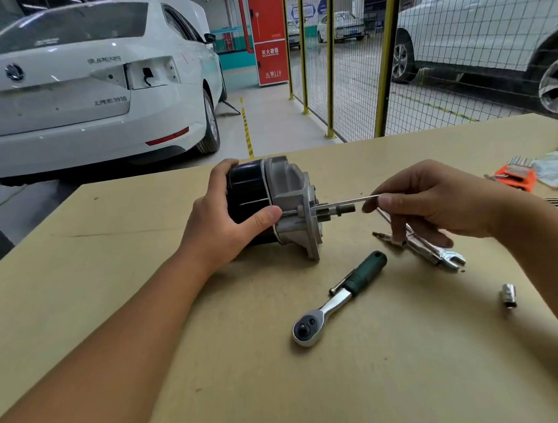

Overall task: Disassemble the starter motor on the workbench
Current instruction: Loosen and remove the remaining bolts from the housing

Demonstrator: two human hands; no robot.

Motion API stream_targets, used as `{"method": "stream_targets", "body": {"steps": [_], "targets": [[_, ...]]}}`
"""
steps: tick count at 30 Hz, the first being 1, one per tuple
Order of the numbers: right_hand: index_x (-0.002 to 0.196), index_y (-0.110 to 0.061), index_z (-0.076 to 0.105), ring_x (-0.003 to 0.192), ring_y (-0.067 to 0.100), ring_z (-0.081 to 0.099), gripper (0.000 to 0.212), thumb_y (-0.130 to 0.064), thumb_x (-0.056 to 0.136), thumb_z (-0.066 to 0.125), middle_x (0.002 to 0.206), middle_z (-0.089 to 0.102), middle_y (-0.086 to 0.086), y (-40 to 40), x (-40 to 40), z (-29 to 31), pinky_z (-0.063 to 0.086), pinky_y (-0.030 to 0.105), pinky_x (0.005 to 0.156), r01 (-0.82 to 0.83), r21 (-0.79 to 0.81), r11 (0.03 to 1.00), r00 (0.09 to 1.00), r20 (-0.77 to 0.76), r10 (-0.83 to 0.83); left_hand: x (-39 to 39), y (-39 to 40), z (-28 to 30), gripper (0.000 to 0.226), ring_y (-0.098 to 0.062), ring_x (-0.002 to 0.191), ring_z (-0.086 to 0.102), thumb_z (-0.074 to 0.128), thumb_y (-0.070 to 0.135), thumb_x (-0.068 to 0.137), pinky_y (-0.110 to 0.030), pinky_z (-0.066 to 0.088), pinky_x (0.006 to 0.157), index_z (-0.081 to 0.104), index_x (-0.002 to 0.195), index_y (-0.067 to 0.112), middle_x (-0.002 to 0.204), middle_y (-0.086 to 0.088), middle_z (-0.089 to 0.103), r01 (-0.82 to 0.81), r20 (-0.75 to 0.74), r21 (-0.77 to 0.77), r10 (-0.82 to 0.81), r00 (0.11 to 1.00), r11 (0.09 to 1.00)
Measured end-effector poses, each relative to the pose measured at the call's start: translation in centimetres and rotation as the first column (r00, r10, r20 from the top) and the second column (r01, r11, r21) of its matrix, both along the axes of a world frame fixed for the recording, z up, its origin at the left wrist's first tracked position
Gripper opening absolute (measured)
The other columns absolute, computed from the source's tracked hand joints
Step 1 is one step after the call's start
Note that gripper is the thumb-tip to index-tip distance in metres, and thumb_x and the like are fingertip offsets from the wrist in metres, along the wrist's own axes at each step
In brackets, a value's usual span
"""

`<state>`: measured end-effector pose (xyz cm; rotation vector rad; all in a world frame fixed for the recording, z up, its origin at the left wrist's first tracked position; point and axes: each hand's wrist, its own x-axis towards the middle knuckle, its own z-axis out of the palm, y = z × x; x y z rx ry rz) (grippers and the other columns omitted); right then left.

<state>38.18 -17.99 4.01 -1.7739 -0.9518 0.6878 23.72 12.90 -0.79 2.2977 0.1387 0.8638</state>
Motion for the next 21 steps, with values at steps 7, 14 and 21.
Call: {"method": "stream_targets", "body": {"steps": [7, 14, 21], "targets": [[0.095, -0.015, 0.077, 0.041, 0.020, 0.039, 0.027, -0.038, 0.086, 0.064, 0.058, 0.052, 0.013, 0.07, -0.09, 0.47, 0.037, 0.027, 0.039, -0.016, -0.089, 0.996, 0.999, 0.027, 0.019, -0.02, 0.00, -0.01, 0.095, 0.002, 0.107, 0.062, 0.068, 0.087, 0.068, -0.020, 0.050, 0.083, 0.029, 0.145, 0.048, 0.120, 0.016, 0.063, 0.007, -0.012, 0.006, -0.006, 1.000, 1.000], [0.097, -0.001, 0.073, 0.047, 0.026, 0.050, 0.026, -0.024, 0.086, 0.065, 0.071, 0.063, 0.025, -0.71, 0.88, 0.39, 0.043, 0.028, 0.042, -0.027, 0.007, 1.000, 0.998, -0.059, 0.027, 0.01, -0.10, 0.02, 0.096, 0.005, 0.106, 0.061, 0.067, 0.089, 0.066, -0.020, 0.050, 0.084, 0.030, 0.144, 0.049, 0.119, 0.024, 0.061, -0.003, -0.009, 0.004, 0.003, 1.000, 1.000], [0.091, -0.007, 0.079, 0.054, 0.029, 0.053, 0.019, -0.021, 0.080, 0.072, 0.076, 0.070, 0.024, -0.49, 0.86, -0.02, 0.046, 0.031, 0.049, -0.011, 0.086, 0.996, 0.991, 0.134, -0.001, 0.06, -0.04, 0.00, 0.095, 0.000, 0.104, 0.064, 0.069, 0.089, 0.064, -0.027, 0.054, 0.086, 0.031, 0.142, 0.051, 0.115, 0.025, 0.062, -0.010, -0.001, -0.008, 0.010, 1.000, 1.000]]}}
